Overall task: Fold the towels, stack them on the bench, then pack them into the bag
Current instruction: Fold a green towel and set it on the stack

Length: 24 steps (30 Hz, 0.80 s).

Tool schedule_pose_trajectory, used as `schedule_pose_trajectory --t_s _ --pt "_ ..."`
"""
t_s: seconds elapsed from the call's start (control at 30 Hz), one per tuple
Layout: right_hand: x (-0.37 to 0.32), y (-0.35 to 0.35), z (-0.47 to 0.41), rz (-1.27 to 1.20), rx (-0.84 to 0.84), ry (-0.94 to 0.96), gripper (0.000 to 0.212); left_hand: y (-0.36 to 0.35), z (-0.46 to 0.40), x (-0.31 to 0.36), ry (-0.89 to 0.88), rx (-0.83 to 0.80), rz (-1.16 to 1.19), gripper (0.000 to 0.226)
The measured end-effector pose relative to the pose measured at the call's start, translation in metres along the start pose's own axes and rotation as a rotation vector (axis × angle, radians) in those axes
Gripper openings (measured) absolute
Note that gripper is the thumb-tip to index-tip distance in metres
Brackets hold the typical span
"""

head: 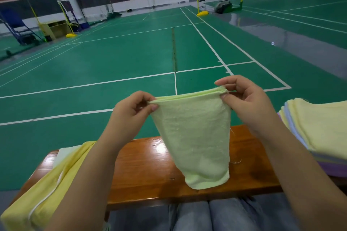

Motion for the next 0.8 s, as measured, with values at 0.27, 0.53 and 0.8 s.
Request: schedule_pose_trajectory --t_s 0.27,0.53,0.8 --pt "-0.056 0.017 -0.048 0.025 0.044 0.16 0.042 0.026 -0.029 0.062 -0.241 0.073 0.079 0.035" --pt "-0.069 0.024 -0.058 0.068 -0.072 0.184 0.028 0.031 -0.032 0.079 -0.269 0.07 0.117 0.038" --pt "-0.07 0.03 -0.054 -0.107 -0.117 0.13 0.029 0.026 -0.024 0.08 -0.242 -0.071 0.219 0.061"
Point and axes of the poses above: each hand's wrist, its own z-axis away from the middle knuckle, its own y-axis out of the back of the hand, x = y × z, the point moved 8 cm from there along -z, towards the middle knuckle, and after that the axes turned 11 degrees about y, right-handed, at the moved point
